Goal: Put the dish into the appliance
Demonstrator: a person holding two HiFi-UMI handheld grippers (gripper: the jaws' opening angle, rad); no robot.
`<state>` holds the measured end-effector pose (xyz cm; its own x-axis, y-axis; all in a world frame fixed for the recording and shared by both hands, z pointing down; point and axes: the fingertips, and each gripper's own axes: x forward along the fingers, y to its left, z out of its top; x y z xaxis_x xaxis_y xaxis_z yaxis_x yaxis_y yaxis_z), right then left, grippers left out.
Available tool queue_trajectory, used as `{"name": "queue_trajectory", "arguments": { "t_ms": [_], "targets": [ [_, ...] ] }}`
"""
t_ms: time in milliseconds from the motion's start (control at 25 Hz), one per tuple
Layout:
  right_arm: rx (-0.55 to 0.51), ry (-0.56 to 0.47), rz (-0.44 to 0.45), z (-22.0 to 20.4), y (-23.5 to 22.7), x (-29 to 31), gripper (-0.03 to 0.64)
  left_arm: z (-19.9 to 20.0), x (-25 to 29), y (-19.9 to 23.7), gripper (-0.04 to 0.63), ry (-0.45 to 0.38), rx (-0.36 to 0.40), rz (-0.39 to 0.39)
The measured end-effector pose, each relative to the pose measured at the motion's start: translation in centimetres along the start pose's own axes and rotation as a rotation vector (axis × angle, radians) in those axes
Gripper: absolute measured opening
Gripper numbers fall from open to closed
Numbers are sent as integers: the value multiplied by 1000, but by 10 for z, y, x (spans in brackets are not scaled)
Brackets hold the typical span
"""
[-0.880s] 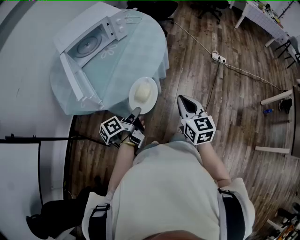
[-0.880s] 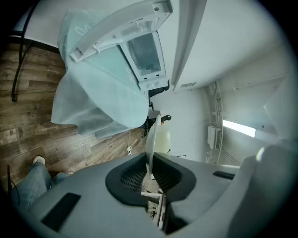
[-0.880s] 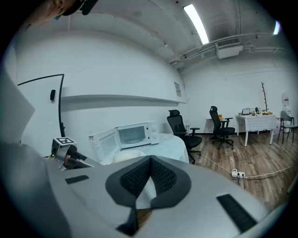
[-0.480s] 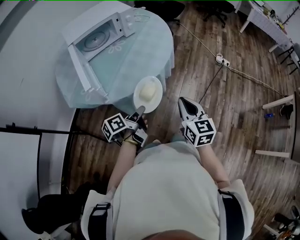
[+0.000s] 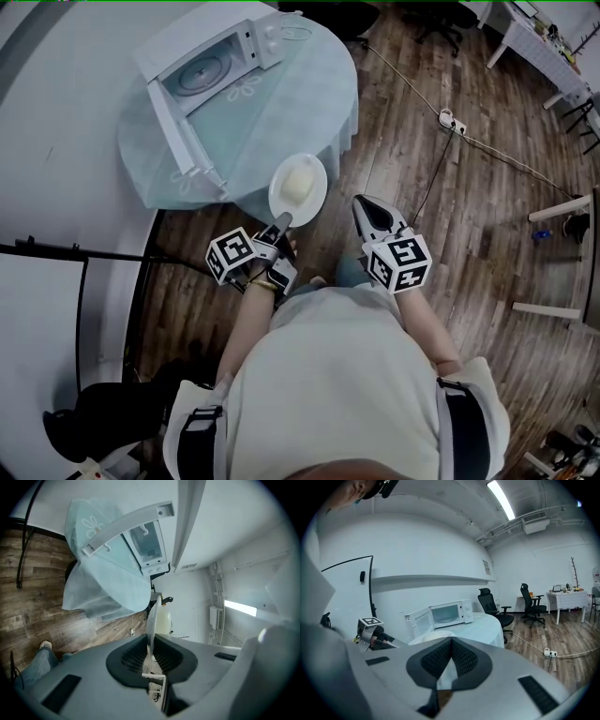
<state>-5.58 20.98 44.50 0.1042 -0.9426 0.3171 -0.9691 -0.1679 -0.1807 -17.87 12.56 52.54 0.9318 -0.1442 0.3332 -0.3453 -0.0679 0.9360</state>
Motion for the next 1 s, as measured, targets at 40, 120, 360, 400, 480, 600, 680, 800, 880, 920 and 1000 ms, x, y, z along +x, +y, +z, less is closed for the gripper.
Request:
{"name": "queue_trajectory", "arguments": {
  "t_ms": [40, 120, 360, 400, 480, 600, 680, 800, 880, 920, 1000],
  "targets": [
    [2, 2, 3, -1, 2, 1, 6, 1, -1, 1, 40, 0, -2, 1],
    [8, 8, 10, -2, 4, 3, 6, 4, -2, 2, 40, -1, -5, 4],
    [12, 20, 24, -1, 1, 15, 6, 15, 3, 4, 40, -12, -14, 9],
    [12, 20, 28, 0, -1, 18, 6, 16, 5, 3, 40, -13, -14, 10],
    [8, 22, 39, 2, -4, 27, 6, 20, 10, 3, 40, -16, -16, 12],
    [1, 29, 64, 7, -8, 44, 6, 31, 20, 3, 40, -30, -25, 17],
    [-3, 31, 80, 12, -13, 56, 6, 40, 28, 3, 40, -42, -31, 21],
    [-6, 26, 104, 24, -24, 77, 6, 53, 43, -1, 40, -57, -33, 22],
    [-7, 25, 121, 31, -31, 93, 6, 63, 53, -5, 40, -65, -33, 21],
    [-8, 25, 128, 35, -35, 101, 6, 67, 58, -6, 40, -69, -34, 22],
    [-12, 26, 143, 42, -41, 117, 6, 77, 68, -8, 40, -77, -37, 26]
  ]
}}
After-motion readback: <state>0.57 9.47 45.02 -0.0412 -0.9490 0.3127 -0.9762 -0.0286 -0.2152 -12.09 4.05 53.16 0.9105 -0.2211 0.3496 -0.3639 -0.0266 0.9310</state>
